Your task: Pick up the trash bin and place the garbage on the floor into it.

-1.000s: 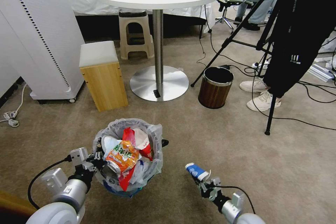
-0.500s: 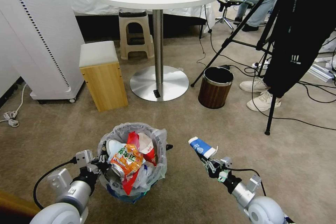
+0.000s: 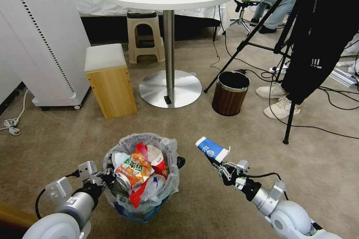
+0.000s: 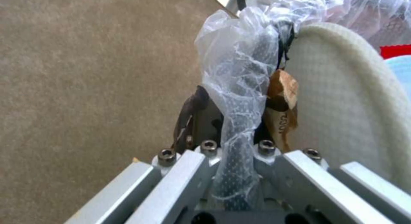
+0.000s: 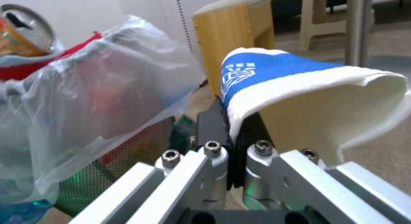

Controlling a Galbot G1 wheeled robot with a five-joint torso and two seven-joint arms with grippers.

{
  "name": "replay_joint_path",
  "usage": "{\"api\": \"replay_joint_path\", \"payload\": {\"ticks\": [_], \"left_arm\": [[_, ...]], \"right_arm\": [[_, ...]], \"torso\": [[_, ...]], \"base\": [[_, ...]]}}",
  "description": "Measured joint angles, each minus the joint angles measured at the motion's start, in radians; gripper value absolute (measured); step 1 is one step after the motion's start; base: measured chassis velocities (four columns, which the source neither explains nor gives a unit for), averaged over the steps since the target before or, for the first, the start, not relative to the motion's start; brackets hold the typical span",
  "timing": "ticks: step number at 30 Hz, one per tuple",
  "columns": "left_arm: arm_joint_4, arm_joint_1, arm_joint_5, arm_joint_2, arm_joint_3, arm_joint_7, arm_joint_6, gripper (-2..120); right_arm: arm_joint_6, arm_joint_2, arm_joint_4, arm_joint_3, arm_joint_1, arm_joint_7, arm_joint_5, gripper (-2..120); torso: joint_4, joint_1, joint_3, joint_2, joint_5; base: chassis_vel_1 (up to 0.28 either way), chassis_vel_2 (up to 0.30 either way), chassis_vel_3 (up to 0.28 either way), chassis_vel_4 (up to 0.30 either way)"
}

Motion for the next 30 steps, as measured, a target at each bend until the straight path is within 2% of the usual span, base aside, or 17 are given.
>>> {"api": "replay_joint_path", "payload": {"ticks": [6, 11, 24, 30], "left_arm": [[0.010, -0.012, -0.018, 0.014, 0.009, -0.008, 0.000, 1], [0.019, -0.017, -0.010, 0.015, 0.026, -0.003, -0.002, 1], [0.027, -0.020, 0.026, -0.002, 0.063, 0.012, -0.008, 1], [0.026, -0.018, 0.041, -0.015, 0.075, 0.016, -0.008, 1]], "right_arm": [[0.007, -0.023, 0.024, 0.002, 0.000, -0.041, -0.018, 0], [0.007, -0.072, 0.062, -0.006, 0.026, -0.047, -0.004, 0], [0.000, -0.132, 0.169, -0.030, 0.086, -0.062, 0.079, 0], [0.001, -0.153, 0.238, -0.073, 0.129, -0.076, 0.153, 0]], "torso": [[-0.0001, 0.000, 0.000, 0.000, 0.0000], [0.0000, 0.000, 0.000, 0.000, 0.0000], [0.0000, 0.000, 0.000, 0.000, 0.0000], [0.0000, 0.000, 0.000, 0.000, 0.0000]], "base": [[0.000, 0.000, 0.000, 0.000], [0.000, 0.000, 0.000, 0.000], [0.000, 0.000, 0.000, 0.000], [0.000, 0.000, 0.000, 0.000]]}}
